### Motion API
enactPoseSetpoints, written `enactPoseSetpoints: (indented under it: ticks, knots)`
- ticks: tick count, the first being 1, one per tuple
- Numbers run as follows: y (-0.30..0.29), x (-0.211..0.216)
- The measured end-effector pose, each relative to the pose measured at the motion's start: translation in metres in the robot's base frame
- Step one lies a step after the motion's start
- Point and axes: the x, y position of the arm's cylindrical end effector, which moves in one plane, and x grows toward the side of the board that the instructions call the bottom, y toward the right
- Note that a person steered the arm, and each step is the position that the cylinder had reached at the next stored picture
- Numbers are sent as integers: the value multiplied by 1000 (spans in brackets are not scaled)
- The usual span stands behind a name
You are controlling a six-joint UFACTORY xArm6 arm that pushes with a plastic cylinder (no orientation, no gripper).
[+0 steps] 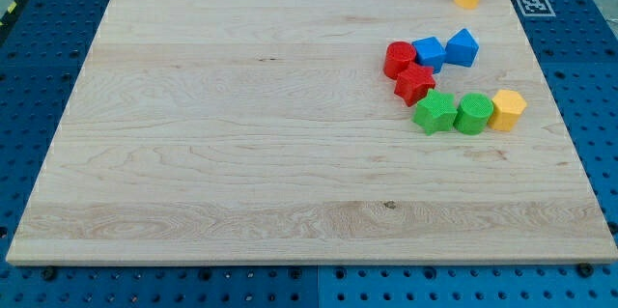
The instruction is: Move yellow heart to the right of blue triangle
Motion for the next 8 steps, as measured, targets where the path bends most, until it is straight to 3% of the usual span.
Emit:
enactPoseSetpoints:
  ticks: [4,6,7,8]
  knots:
    - [-28,20]
    - [-18,54]
    - [-12,24]
    - [-12,35]
